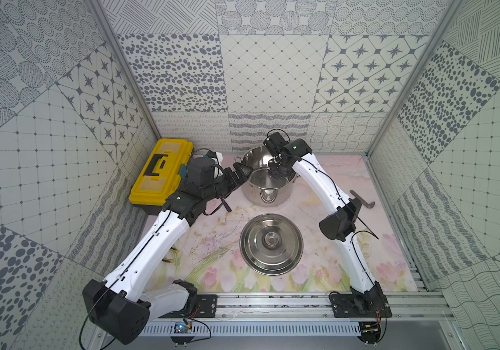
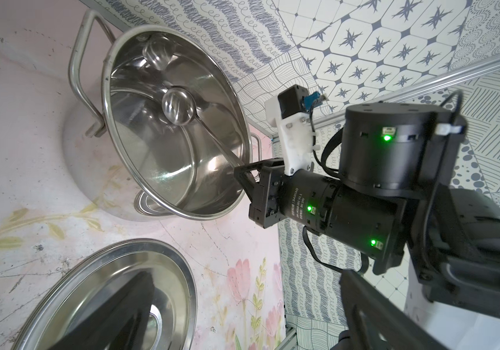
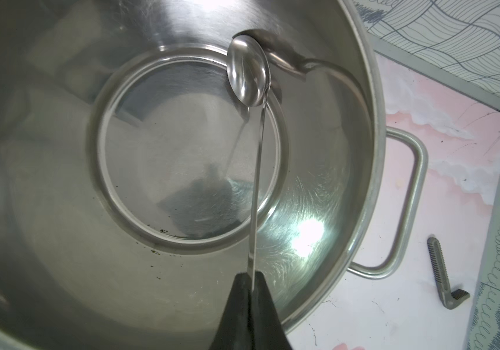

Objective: Stir the soup with a spoon
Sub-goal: Stir the soup in the pan with a stick.

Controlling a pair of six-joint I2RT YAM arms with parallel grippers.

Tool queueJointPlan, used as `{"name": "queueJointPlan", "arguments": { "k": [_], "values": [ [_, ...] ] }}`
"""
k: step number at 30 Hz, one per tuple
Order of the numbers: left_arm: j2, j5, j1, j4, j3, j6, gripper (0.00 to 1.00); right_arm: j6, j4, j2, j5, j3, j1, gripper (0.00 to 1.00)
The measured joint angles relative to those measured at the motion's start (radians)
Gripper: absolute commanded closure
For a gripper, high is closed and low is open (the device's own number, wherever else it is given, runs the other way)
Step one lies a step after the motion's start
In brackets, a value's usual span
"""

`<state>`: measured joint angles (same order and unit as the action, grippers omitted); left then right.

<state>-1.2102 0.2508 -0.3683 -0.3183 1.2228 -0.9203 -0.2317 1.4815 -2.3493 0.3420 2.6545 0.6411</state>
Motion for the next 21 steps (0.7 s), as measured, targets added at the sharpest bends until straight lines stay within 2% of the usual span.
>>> {"name": "queueJointPlan", "arguments": {
  "k": [11, 17, 21],
  "values": [
    [0.000, -0.001, -0.011, 0.002, 0.015, -0.010, 0.01, 0.007, 0.003, 0.166, -0.041, -0.206, 0.038, 1.00],
    [0.000, -0.003, -0.015, 0.004, 0.019, -0.012, 0.00, 0.000, 0.001, 0.187, -0.093, -0.196, 0.071, 1.00],
    [0.001, -0.005, -0.021, 0.006, 0.019, -0.014, 0.00, -0.005, 0.010, 0.159, -0.112, -0.110, 0.079, 1.00]
  ]
}}
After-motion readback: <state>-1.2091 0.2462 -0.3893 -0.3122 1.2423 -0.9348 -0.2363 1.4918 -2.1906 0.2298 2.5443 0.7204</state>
